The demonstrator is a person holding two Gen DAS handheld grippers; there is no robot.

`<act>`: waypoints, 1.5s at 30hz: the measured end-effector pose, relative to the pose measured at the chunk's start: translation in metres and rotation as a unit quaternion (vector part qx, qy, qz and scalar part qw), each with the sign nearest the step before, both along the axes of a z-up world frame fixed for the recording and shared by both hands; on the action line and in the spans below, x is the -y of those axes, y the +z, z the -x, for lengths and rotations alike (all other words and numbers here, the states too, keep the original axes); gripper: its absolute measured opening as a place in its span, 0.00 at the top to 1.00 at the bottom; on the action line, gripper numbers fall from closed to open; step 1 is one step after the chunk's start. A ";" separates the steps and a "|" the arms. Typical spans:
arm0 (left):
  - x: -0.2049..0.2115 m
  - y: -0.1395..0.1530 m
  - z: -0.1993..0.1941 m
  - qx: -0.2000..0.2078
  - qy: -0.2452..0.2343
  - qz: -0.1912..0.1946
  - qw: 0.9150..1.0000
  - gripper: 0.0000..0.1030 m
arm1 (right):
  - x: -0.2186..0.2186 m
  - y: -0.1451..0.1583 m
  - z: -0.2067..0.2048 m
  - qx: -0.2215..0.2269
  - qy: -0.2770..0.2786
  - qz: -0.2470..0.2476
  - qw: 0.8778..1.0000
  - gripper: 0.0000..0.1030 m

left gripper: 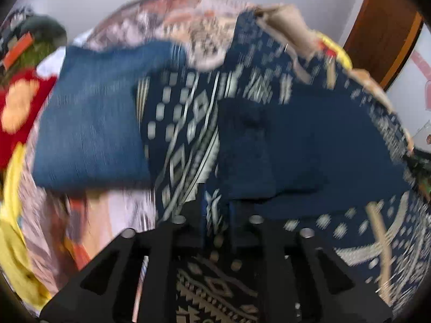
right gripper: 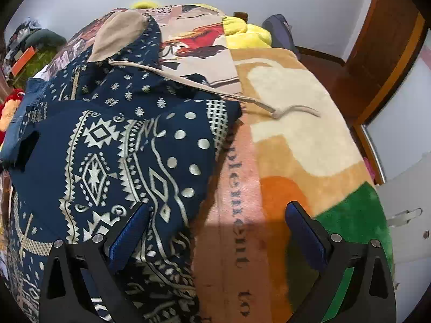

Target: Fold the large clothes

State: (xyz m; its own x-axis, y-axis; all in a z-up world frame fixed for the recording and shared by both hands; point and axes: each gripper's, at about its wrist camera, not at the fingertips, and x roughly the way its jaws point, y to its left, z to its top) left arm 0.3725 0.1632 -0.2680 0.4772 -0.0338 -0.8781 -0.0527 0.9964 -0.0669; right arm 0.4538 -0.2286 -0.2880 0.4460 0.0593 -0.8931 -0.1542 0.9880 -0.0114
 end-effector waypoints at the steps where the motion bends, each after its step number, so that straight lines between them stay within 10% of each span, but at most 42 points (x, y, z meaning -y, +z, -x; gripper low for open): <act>1: -0.001 -0.003 0.004 0.001 0.001 -0.002 1.000 0.74 | 0.001 0.003 -0.001 0.001 0.000 0.003 1.000 0.03; 5: 0.006 0.006 0.023 0.001 -0.007 -0.034 0.999 0.49 | 0.002 0.009 0.009 0.011 -0.001 0.014 1.000 0.03; 14: 0.055 0.045 0.027 0.047 -0.069 -0.039 0.996 0.37 | -0.017 0.038 0.042 0.067 0.039 0.055 0.995 0.03; 20: 0.076 0.014 -0.007 0.030 -0.067 -0.071 0.995 0.36 | -0.021 0.049 0.046 0.067 0.039 0.018 0.997 0.03; 22: 0.073 0.012 -0.014 0.042 -0.052 -0.059 0.996 0.41 | -0.022 0.050 0.045 0.066 0.039 0.013 0.997 0.03; 26: 0.057 0.016 -0.022 0.051 -0.026 -0.047 0.997 0.85 | -0.023 0.048 0.043 0.065 0.043 0.019 0.997 0.02; 40: -0.061 0.015 0.007 0.020 0.105 0.043 0.993 0.84 | -0.032 0.022 0.021 0.025 0.047 0.019 0.998 0.02; 45: -0.068 -0.004 0.015 -0.009 0.121 -0.011 0.993 0.79 | -0.028 0.015 0.021 0.020 0.053 0.039 0.998 0.02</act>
